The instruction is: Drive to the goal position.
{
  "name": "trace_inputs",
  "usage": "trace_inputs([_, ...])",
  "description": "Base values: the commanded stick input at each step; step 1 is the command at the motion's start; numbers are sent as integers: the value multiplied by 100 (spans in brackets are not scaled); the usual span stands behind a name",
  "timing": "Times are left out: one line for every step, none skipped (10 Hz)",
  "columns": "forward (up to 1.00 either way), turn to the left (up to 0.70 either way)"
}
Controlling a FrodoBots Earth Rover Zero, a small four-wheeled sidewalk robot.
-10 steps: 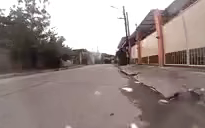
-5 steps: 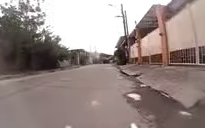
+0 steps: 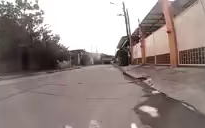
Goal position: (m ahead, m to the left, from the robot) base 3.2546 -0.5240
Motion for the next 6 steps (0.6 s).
trace_inputs([100,0])
trace_inputs([100,0])
trace_inputs([100,0])
trace_inputs([100,0])
trace_inputs([100,0])
trace_inputs([100,0])
